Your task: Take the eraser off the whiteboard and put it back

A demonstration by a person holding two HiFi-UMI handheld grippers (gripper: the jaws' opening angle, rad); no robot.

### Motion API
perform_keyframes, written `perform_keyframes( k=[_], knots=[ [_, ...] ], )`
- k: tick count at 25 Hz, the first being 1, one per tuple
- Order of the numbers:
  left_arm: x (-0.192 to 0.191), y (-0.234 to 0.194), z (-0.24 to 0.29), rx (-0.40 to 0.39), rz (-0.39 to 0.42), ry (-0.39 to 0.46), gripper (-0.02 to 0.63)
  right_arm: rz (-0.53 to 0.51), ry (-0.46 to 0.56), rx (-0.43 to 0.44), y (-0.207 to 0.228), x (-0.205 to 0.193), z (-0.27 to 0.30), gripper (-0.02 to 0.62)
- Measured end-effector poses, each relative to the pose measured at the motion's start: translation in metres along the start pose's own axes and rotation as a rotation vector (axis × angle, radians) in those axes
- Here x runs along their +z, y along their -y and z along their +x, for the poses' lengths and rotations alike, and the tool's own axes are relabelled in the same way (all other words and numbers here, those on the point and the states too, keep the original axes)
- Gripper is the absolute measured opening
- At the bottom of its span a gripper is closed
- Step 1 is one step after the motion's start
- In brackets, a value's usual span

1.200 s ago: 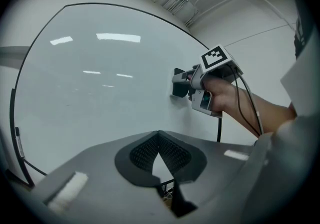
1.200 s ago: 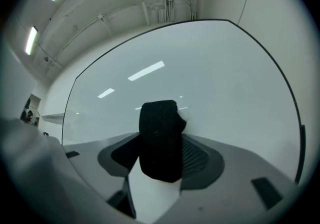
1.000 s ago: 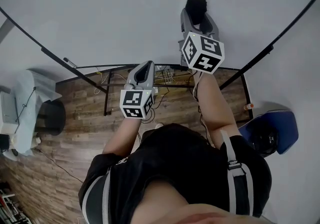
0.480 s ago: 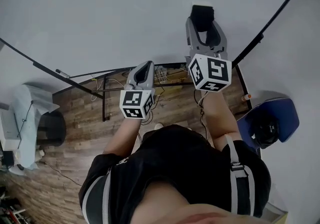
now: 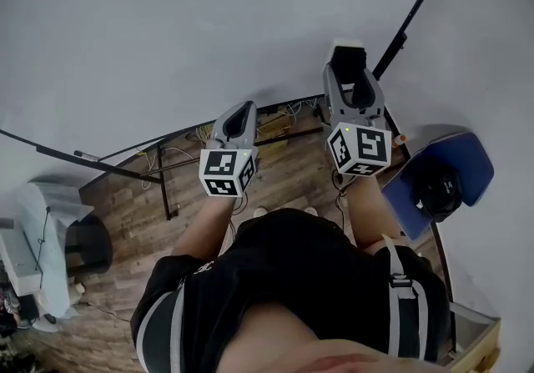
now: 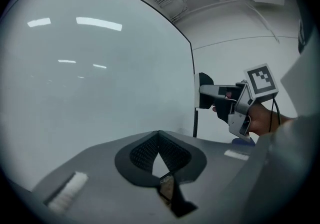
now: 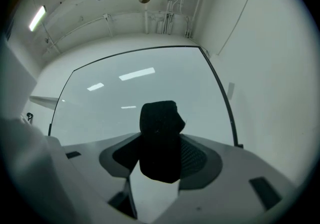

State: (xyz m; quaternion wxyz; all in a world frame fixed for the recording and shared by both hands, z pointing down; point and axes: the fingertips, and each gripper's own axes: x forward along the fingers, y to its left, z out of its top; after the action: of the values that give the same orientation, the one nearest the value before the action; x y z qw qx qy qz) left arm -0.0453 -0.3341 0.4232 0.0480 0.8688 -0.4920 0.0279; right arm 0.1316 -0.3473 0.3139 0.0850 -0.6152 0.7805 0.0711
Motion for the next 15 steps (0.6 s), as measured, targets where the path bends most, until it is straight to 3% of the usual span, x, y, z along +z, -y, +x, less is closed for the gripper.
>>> perform_keyframes(
  k=[8, 15],
  knots=[
    [-0.002, 0.035, 0.023, -0.084, 0.021, -0.013, 0.011, 0.006, -0.096, 0.005, 0.022, -0.049, -0.042, 0.227],
    [-0.003, 0.045, 0.024, -0.094, 0.026, -0.022, 0.011, 0.051, -0.133, -0.022, 0.036, -0.064, -0.057, 0.227]
  ],
)
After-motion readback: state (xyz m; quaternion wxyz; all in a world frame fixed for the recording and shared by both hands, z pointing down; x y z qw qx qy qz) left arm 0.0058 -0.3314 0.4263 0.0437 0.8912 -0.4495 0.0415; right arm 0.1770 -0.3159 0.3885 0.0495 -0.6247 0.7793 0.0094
